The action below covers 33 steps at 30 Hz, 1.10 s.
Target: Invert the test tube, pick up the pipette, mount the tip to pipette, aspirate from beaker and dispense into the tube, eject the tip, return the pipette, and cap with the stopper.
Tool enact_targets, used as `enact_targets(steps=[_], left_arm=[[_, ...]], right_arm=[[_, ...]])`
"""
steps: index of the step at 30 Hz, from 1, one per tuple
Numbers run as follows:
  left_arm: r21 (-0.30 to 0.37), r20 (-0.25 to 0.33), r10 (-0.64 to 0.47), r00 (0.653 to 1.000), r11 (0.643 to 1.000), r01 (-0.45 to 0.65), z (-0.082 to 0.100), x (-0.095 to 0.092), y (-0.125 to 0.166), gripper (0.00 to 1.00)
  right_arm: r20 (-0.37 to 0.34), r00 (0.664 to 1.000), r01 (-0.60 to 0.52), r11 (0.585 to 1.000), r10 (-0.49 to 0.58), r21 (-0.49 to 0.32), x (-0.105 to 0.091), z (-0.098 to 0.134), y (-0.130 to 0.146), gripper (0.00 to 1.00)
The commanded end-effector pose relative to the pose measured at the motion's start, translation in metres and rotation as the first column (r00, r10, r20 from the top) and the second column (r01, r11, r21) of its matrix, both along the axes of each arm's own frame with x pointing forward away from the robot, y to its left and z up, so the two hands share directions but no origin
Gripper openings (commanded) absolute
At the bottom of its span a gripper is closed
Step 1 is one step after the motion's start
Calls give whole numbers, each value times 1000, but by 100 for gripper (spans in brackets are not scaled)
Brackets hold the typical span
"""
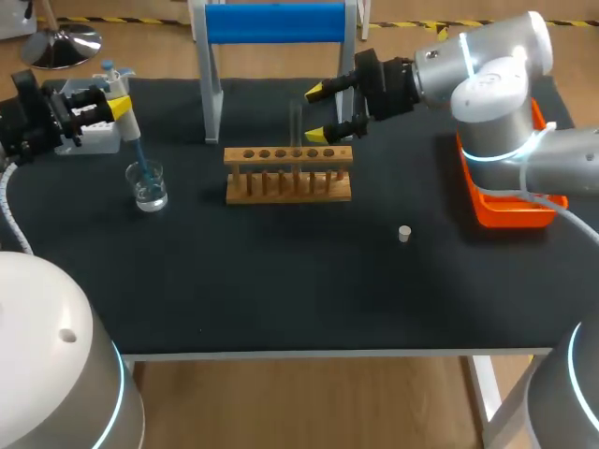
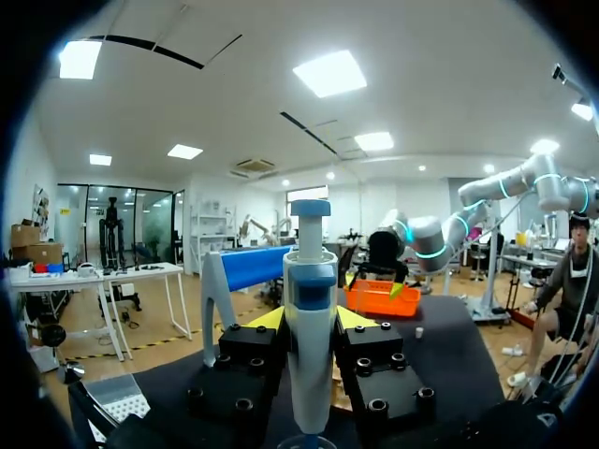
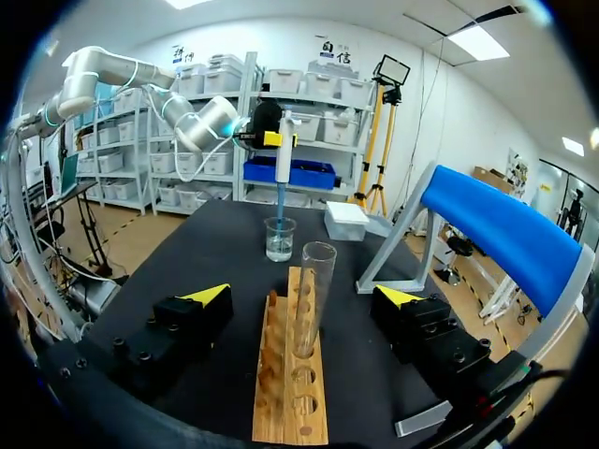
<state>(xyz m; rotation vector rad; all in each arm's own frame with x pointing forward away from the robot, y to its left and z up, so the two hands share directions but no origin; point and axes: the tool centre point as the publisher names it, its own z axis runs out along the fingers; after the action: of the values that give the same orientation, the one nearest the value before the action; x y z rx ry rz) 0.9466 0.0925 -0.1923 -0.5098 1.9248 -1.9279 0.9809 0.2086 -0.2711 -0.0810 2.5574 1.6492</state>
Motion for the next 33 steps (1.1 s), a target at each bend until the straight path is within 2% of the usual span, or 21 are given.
enact_targets(steps=[1, 11, 33], left_arm=[[0, -1, -2, 1000, 1000, 2, 1, -1, 1, 0], [0, -1, -2, 1000, 1000, 2, 1, -1, 1, 0], [0, -1, -2, 1000, 1000, 2, 1, -1, 1, 0]], right_arm=[[-2, 1000, -1, 1000, 1, -4, 11, -8, 8, 100], [-2, 1000, 7, 999, -7, -34, 18, -20, 24, 100], [20, 1000, 15, 995, -13, -99, 23, -23, 42, 100]])
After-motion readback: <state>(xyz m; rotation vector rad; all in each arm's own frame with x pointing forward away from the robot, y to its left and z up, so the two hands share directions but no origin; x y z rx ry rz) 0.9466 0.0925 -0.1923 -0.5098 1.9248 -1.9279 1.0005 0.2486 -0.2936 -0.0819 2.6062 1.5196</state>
